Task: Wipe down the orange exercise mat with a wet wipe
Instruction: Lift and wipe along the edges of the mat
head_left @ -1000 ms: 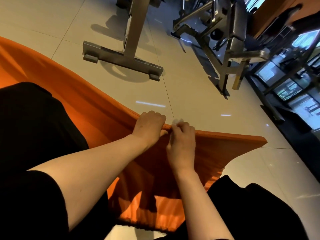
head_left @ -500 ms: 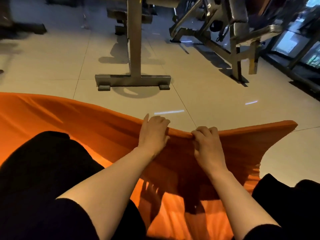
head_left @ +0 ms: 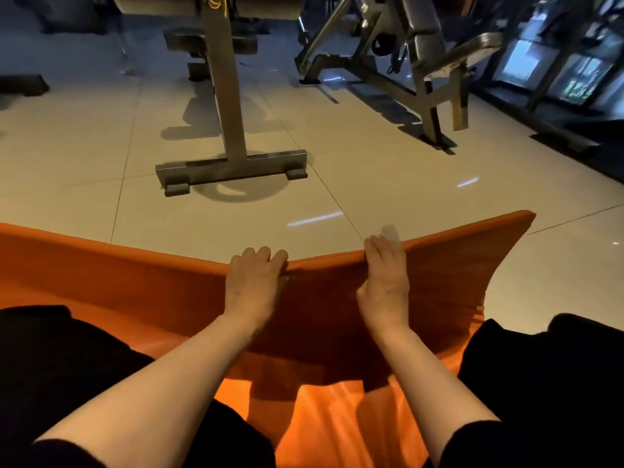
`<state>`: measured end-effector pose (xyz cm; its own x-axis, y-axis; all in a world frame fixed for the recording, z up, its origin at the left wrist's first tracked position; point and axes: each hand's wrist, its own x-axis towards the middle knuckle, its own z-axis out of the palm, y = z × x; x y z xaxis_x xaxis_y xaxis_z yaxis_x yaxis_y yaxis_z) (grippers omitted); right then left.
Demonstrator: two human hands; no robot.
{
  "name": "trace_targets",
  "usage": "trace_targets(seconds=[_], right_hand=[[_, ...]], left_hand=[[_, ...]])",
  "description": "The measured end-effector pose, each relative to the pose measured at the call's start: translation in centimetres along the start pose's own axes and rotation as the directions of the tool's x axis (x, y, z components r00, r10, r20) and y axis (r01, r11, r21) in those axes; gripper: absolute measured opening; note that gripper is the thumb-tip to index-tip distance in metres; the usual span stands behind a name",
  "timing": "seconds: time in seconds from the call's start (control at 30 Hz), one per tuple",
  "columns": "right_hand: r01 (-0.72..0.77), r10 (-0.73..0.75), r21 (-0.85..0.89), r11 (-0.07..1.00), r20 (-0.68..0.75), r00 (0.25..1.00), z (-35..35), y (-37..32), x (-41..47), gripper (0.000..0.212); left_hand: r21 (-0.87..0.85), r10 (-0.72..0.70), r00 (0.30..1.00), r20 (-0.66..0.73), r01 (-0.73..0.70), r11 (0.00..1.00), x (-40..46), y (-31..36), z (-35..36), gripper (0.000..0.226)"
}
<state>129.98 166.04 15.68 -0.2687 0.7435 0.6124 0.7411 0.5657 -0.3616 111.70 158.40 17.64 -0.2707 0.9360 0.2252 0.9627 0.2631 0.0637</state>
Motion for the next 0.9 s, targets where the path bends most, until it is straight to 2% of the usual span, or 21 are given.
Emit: trace_targets(seconds=[0.13,0.23,0.3,0.4,0.47,0.5,0.57,0.63,0.7,0.77,0.83,0.9], right_hand=[[0.108,-0.125,0.131,0.985,0.126,0.984,0.9,-3.5,-1.7,0.068],[0.173,-0.191,0.133,0.976,0.139,0.972,-0.1,-1.8,-1.3,0.066],[0.078,-0.085,0.104,0.992,0.071,0.994,-1.1,0.0,-0.8,0.061],[-0.221,0.228,0.146,0.964,-0.033,0.973,-2.4,1.1,0.0,0.061],[-0.255,0.267,0.184,0.949,-0.045,0.963,-2.6,0.5,0.1,0.056],[-0.220,0.233,0.205,0.954,-0.040,0.972,-2.4,-0.5,-0.1,0.051],[-0.073,0.068,0.235,0.969,0.028,0.997,-0.9,-3.4,-1.5,0.047],[0.076,-0.122,0.266,0.961,0.160,0.980,0.2,-6.2,-3.3,0.051],[0.165,-0.220,0.250,0.954,0.215,0.951,0.1,-6.1,-3.2,0.057],[0.146,-0.167,0.140,0.979,0.156,0.974,-0.8,-3.3,-1.7,0.057],[0.012,-0.012,0.005,1.000,0.045,0.999,-2.0,-0.2,-0.4,0.054],[-0.127,0.127,-0.030,0.991,-0.012,0.992,-2.5,0.4,-0.2,0.047]], left_hand=[[0.032,0.023,1.000,0.010,-0.023,0.999,-0.8,1.8,-0.8,0.029],[0.021,0.025,1.000,0.008,-0.025,0.999,-1.0,2.3,-1.1,0.031],[0.005,0.022,1.000,0.017,-0.022,1.000,-1.1,2.3,-1.2,0.032],[0.010,0.015,0.999,0.032,-0.015,1.000,-1.6,2.1,-1.1,0.032],[0.005,0.006,0.999,0.038,-0.006,1.000,-1.9,1.8,-1.0,0.031],[0.003,0.000,0.999,0.042,0.000,1.000,-2.1,1.7,-1.0,0.031],[0.006,-0.011,0.998,0.060,0.011,1.000,-2.4,1.4,-1.0,0.029],[0.003,-0.023,0.997,0.067,0.023,1.000,-2.6,1.1,-0.9,0.027],[-0.010,-0.026,0.997,0.071,0.027,1.000,-2.5,0.9,-0.9,0.027],[-0.026,-0.017,0.997,0.069,0.018,0.999,-2.4,0.8,-0.9,0.029],[-0.025,-0.017,0.998,0.060,0.019,0.999,-2.5,0.8,-0.8,0.032],[-0.010,-0.025,0.998,0.059,0.026,1.000,-2.8,1.0,-0.6,0.033]])
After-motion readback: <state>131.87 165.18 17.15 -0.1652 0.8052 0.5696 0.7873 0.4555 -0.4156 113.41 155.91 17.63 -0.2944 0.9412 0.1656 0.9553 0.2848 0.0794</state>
